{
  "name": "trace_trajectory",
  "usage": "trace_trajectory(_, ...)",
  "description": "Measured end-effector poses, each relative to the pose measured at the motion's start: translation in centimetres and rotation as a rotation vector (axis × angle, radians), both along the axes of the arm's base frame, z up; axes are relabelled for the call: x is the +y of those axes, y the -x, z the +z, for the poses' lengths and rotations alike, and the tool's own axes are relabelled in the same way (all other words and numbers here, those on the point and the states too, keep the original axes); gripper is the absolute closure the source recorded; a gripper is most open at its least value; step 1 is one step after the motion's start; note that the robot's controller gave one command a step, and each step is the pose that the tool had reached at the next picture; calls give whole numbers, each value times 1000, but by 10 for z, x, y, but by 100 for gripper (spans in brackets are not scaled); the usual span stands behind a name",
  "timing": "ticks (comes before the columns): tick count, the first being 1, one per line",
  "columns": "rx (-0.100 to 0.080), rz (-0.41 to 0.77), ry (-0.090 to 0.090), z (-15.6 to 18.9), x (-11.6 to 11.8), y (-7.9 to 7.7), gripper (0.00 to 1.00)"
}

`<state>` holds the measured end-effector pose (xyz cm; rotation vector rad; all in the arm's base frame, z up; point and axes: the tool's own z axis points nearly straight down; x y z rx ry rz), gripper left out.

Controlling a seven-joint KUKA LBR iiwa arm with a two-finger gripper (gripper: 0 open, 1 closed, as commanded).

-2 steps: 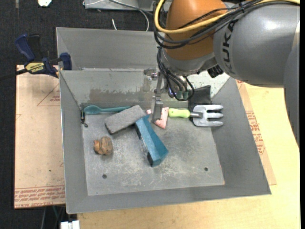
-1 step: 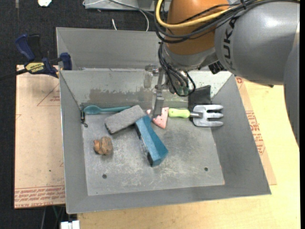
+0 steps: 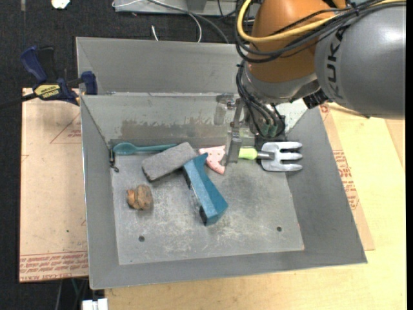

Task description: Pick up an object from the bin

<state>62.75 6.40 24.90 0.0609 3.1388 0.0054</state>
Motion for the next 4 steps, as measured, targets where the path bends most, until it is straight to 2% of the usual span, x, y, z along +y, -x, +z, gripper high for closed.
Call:
trace_trajectory(1,-3,-42,-2,1,-17,24,0)
trace_trajectory(2,-9,-73,-5,-13,-41,6,0)
trace_trajectory(3,-8,-77,-1,-31,-66,-4,0)
trace_trajectory(4,-8,168,-2,-14,-92,21,0)
